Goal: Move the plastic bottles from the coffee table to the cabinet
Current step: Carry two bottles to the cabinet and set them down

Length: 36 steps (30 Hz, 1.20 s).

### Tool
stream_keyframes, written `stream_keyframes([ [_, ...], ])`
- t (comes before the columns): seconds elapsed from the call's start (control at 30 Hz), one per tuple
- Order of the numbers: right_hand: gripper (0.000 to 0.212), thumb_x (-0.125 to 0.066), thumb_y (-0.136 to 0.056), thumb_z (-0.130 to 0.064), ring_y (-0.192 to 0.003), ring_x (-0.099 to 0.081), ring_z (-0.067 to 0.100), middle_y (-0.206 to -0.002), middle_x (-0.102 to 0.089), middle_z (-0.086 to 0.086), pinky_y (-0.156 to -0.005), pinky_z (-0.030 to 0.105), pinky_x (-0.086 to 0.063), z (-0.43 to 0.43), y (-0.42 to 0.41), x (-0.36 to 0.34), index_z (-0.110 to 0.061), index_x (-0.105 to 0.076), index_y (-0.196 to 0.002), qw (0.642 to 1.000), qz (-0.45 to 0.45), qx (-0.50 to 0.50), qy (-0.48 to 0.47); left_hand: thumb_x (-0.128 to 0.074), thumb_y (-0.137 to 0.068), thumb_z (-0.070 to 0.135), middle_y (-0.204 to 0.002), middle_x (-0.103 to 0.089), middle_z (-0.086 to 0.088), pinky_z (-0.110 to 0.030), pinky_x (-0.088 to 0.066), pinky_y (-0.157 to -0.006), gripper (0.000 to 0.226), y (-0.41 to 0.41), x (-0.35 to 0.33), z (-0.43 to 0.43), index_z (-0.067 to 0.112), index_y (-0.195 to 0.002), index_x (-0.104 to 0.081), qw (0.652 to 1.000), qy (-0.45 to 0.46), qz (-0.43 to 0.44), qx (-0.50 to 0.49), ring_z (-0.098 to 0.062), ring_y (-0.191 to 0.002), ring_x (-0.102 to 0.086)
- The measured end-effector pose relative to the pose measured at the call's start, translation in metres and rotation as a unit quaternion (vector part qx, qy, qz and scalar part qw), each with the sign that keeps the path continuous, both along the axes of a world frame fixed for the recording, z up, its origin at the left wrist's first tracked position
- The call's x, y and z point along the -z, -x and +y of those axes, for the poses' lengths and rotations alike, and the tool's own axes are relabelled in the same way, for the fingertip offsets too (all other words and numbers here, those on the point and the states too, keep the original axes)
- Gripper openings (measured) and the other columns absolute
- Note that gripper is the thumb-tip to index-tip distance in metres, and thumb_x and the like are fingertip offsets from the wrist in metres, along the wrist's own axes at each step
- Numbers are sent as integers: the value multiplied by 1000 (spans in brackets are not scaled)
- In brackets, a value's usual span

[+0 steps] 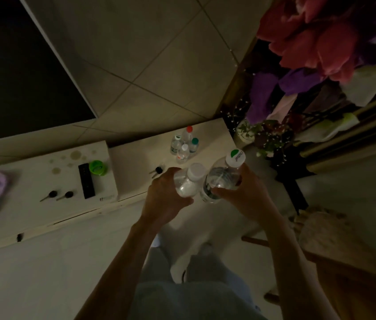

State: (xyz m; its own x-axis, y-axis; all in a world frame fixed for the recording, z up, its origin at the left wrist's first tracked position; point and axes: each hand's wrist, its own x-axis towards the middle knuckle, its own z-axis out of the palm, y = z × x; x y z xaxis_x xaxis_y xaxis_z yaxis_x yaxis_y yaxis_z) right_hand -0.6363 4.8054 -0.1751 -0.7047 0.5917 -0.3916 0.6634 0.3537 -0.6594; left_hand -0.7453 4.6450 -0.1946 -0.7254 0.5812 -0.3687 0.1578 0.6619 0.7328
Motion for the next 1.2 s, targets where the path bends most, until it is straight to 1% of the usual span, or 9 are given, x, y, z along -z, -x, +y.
stream_keyframes([
  [0.1, 64, -83, -66, -36, -98, -59, 5, -110, -61, -11, -78, 20, -47, 22, 10, 11, -28, -49, -120, 1000, 3, -21, 14, -85, -65, 30, -128, -60, -3, -29, -40, -96, 78, 4, 8, 17, 16, -131, -46, 1000, -2, -5, -18, -21, -117, -55],
  [0.17, 62, -84, -65, -34, -99, -59, 6, -109, -61, -12, -83, 24, -49, 37, 16, 19, -28, -50, -116, 999, 4, -37, 24, -85, -64, 30, -128, -60, -3, -31, -42, -96, 80, 4, 15, 28, 17, -132, -46, 999, 1, -7, -40, -21, -117, -55],
  [0.4, 62, -85, -67, -30, -90, -50, -3, -101, -52, -19, -70, 6, -35, 101, 37, 54, -28, -49, -118, 988, -10, -142, 54, -86, -61, 32, -124, -62, -3, -27, -44, -89, 82, -6, 56, 76, 20, -131, -47, 991, 26, 3, -130, -21, -112, -59],
  [0.57, 66, -85, -67, -31, -97, -53, -2, -109, -56, -17, -78, 11, -40, 144, 51, 91, -25, -51, -124, 982, -10, -180, 58, -86, -63, 27, -125, -61, -6, -21, -39, -84, 78, -12, 94, 115, 16, -130, -48, 981, 31, -1, -191, -20, -110, -58],
  [0.73, 56, -84, -70, -26, -85, -50, -23, -99, -51, -29, -69, -3, -37, 171, 65, 148, -37, -47, -111, 976, -11, -210, 63, -86, -61, 28, -121, -60, -6, -23, -40, -84, 75, -12, 155, 145, 15, -125, -51, 972, 25, 5, -232, -19, -107, -57],
  [0.87, 74, -85, -68, -32, -108, -50, -6, -118, -53, -20, -83, 5, -40, 179, 78, 219, -26, -47, -131, 977, -14, -201, 68, -85, -63, 27, -122, -60, -3, -24, -38, -89, 71, -3, 218, 161, 19, -125, -51, 974, 34, -5, -224, -18, -111, -55],
  [1.0, 77, -86, -65, -33, -108, -49, -9, -119, -53, -23, -83, 4, -39, 185, 91, 293, -26, -48, -131, 982, -6, -179, 58, -85, -62, 30, -121, -60, 2, -25, -38, -89, 71, 17, 286, 169, 24, -124, -50, 980, 45, -7, -196, -14, -111, -54],
  [1.13, 77, -86, -65, -32, -115, -55, 1, -126, -60, -11, -95, 22, -49, 188, 104, 365, -23, -48, -131, 986, -8, -152, 61, -85, -63, 25, -123, -56, -4, -24, -39, -86, 68, 35, 347, 178, 21, -123, -52, 982, 46, 9, -183, -16, -109, -53],
  [1.2, 76, -85, -65, -31, -116, -56, 4, -127, -60, -8, -93, 21, -48, 188, 112, 397, -22, -48, -131, 988, -3, -137, 64, -84, -64, 25, -121, -56, -3, -26, -41, -87, 67, 39, 378, 183, 22, -123, -52, 979, 44, 14, -198, -16, -109, -53],
])
